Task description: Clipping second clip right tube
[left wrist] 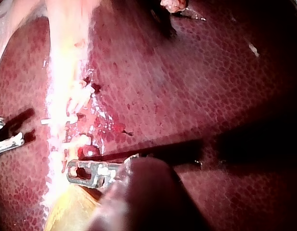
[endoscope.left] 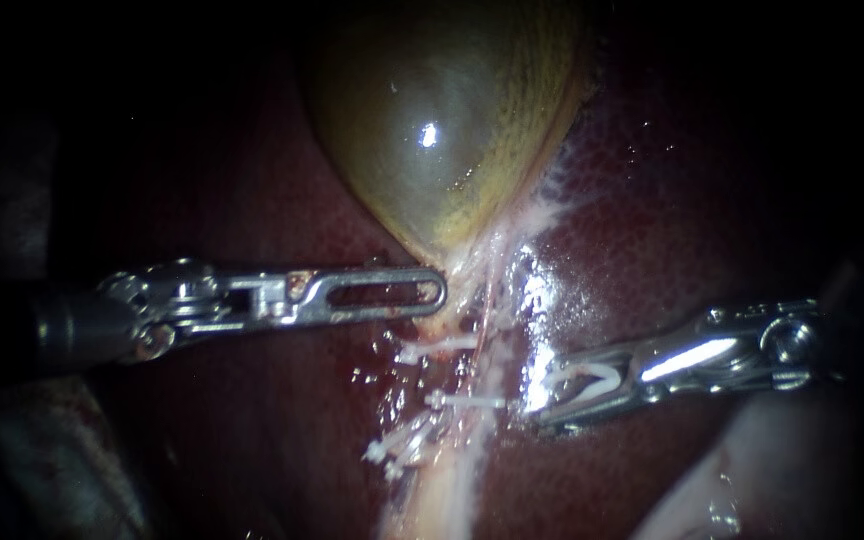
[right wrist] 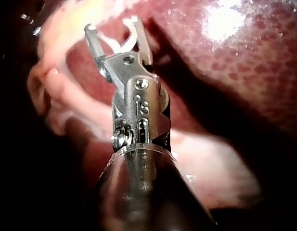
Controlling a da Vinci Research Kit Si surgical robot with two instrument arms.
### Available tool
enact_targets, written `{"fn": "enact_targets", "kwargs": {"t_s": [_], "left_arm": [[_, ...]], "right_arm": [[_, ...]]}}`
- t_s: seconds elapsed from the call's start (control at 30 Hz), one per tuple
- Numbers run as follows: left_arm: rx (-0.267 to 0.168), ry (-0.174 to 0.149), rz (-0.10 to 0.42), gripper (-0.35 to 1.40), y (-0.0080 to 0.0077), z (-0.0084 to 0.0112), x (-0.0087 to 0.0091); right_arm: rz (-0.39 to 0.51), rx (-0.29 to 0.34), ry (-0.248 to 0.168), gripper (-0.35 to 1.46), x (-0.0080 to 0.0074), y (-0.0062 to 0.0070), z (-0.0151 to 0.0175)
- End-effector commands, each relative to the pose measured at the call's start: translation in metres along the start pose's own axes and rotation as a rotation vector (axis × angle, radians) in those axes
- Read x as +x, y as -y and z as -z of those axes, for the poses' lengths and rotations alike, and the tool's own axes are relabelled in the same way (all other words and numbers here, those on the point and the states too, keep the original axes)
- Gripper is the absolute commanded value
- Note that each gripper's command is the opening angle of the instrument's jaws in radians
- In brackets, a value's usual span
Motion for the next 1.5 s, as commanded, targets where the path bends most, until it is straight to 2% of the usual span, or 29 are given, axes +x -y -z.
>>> {"fn": "enact_targets", "kwargs": {"t_s": [0.03,0.4,0.63,1.07,1.27,1.5], "left_arm": [[0.000,0.000,0.000,-0.35,0.0000,0.0000,0.0000],[0.000,0.000,0.000,-0.35,-0.0001,0.0001,-0.0001],[-0.001,0.002,-0.001,-0.35,-0.0004,0.0010,-0.0007],[-0.008,0.014,-0.002,-0.35,-0.0010,0.0041,-0.0016],[-0.014,0.021,0.005,-0.35,-0.0022,0.0057,-0.0010],[-0.012,0.020,0.009,-0.35,-0.0028,0.0075,-0.0008]], "right_arm": [[0.000,0.000,0.000,0.50,0.0000,0.0000,0.0000],[0.000,-0.001,-0.001,0.50,0.0001,0.0001,-0.0002],[-0.002,-0.002,-0.002,0.50,0.0003,0.0002,-0.0005],[-0.006,-0.009,-0.007,0.50,0.0010,0.0005,-0.0020],[-0.008,-0.013,-0.009,0.50,0.0013,0.0005,-0.0027],[-0.011,-0.017,-0.011,0.50,0.0016,0.0004,-0.0034]]}}
